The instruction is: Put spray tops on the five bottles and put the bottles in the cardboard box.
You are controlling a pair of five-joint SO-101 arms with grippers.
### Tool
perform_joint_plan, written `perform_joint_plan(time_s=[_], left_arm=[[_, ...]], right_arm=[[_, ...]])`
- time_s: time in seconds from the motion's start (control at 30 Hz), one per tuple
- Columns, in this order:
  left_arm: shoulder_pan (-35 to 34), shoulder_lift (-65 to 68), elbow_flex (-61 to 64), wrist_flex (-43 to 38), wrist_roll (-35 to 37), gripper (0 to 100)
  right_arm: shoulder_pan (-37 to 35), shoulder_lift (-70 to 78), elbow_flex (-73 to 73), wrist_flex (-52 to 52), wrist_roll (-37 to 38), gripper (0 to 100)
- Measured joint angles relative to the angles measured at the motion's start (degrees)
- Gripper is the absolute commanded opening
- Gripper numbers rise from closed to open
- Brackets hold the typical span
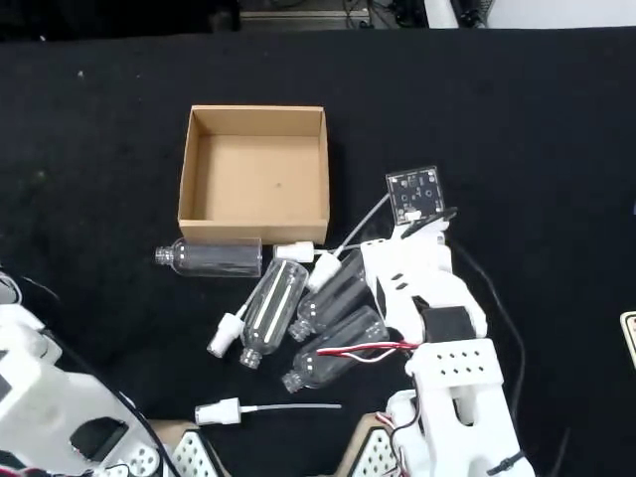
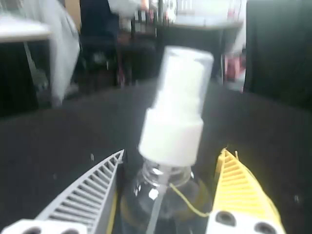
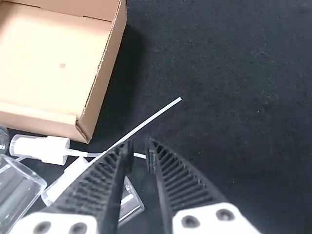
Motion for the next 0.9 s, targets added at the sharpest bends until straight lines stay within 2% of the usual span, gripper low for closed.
perform_joint_plan(time_s=[0.07,0.2,0.9], left_arm=[[0.3,-2.7,0.1,6.1,0.0,27],[0.7,-4.1,0.1,8.6,0.0,27],[1.0,-4.4,1.7,9.3,0.0,27]], right_arm=[[0.0,0.0,0.0,0.0,0.0,2.2],[0.0,0.0,0.0,0.0,0.0,2.2],[0.0,0.0,0.0,0.0,0.0,2.2]])
